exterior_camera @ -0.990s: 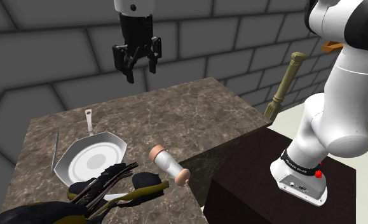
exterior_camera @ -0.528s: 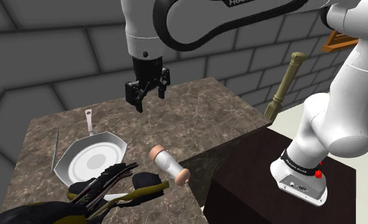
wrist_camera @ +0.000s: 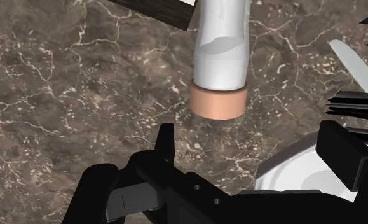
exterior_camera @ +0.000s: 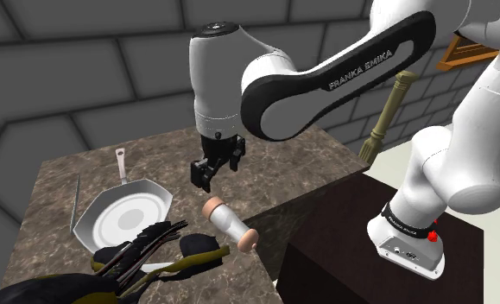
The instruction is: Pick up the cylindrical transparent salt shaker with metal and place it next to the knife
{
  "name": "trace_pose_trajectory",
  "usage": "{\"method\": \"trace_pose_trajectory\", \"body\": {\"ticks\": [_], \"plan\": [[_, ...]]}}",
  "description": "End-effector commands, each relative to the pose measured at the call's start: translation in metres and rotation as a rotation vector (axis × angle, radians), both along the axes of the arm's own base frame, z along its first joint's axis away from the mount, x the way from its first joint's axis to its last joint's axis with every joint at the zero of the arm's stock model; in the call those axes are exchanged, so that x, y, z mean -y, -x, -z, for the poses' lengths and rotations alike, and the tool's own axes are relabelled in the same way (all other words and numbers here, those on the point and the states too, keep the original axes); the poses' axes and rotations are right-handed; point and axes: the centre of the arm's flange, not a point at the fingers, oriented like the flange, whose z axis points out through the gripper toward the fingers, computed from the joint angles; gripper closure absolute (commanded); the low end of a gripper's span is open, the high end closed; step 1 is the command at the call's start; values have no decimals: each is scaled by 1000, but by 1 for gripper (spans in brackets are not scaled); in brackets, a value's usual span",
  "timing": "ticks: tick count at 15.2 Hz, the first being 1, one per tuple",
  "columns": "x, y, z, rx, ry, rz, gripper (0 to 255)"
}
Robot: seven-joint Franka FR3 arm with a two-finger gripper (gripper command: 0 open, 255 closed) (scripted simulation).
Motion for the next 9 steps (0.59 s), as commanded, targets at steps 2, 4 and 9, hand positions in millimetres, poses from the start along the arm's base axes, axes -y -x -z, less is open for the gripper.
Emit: {"method": "trace_pose_trajectory", "body": {"ticks": [2,4,9], "plan": [[-2,16,37,5,5,14,0],[-4,27,61,8,10,23,0],[-9,55,122,15,20,46,0]]}}
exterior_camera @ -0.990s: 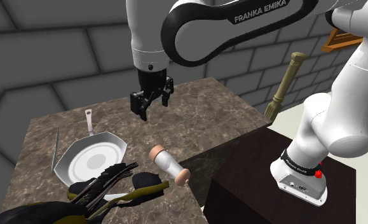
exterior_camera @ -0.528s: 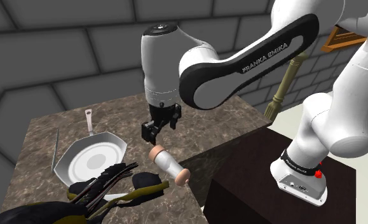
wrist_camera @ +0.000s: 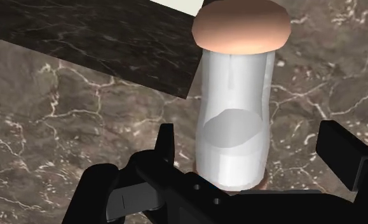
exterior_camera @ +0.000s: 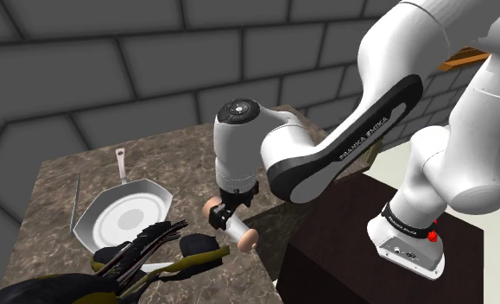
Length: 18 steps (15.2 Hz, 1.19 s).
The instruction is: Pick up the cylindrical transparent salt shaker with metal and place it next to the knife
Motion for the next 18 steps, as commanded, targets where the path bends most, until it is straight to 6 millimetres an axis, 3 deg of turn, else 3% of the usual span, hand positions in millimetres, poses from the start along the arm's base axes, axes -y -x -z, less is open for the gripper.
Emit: {"method": "trace_pose_trajectory", "body": {"ticks": [1,9,16,17,18], "plan": [[-4,6,20,3,2,8,0],[-2,3,60,3,2,8,0],[-2,3,60,3,2,8,0],[-2,3,60,3,2,8,255],[-2,3,60,3,2,8,255]]}}
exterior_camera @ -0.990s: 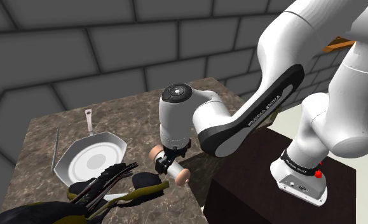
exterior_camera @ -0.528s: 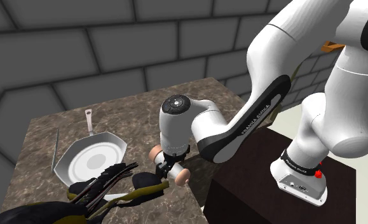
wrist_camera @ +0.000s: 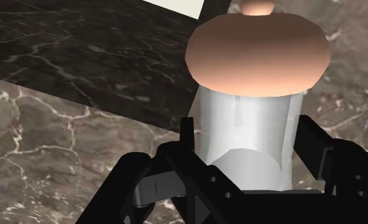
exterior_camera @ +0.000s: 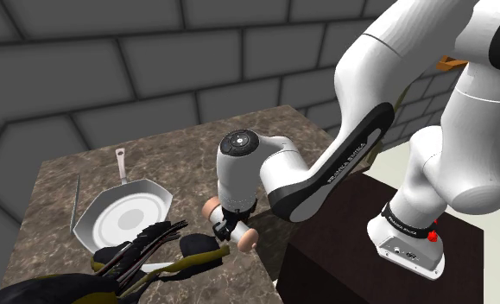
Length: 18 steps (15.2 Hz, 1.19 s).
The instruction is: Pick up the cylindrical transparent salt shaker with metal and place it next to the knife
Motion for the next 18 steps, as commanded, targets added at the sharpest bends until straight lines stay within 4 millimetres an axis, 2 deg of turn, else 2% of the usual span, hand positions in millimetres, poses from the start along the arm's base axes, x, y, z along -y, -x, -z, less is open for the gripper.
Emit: {"method": "trace_pose_trajectory", "body": {"ticks": [1,8,18], "plan": [[0,0,0,0,0,0,255],[0,0,0,0,0,0,255],[0,0,-53,0,0,0,255]]}}
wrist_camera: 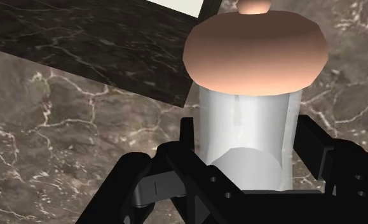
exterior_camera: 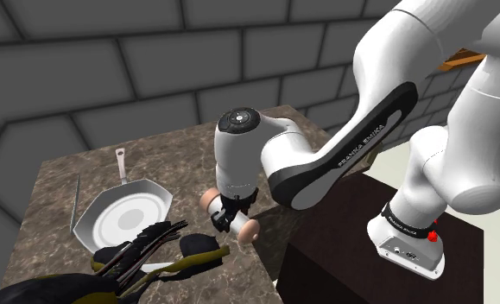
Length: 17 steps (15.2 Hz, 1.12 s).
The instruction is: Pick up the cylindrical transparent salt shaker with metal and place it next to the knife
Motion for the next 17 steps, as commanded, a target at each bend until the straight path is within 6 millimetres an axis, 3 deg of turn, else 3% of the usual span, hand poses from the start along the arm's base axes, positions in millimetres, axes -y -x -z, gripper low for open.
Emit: {"method": "trace_pose_trajectory", "body": {"ticks": [1,17], "plan": [[1,-1,-11,0,0,0,255],[1,-1,-95,0,0,0,255]]}}
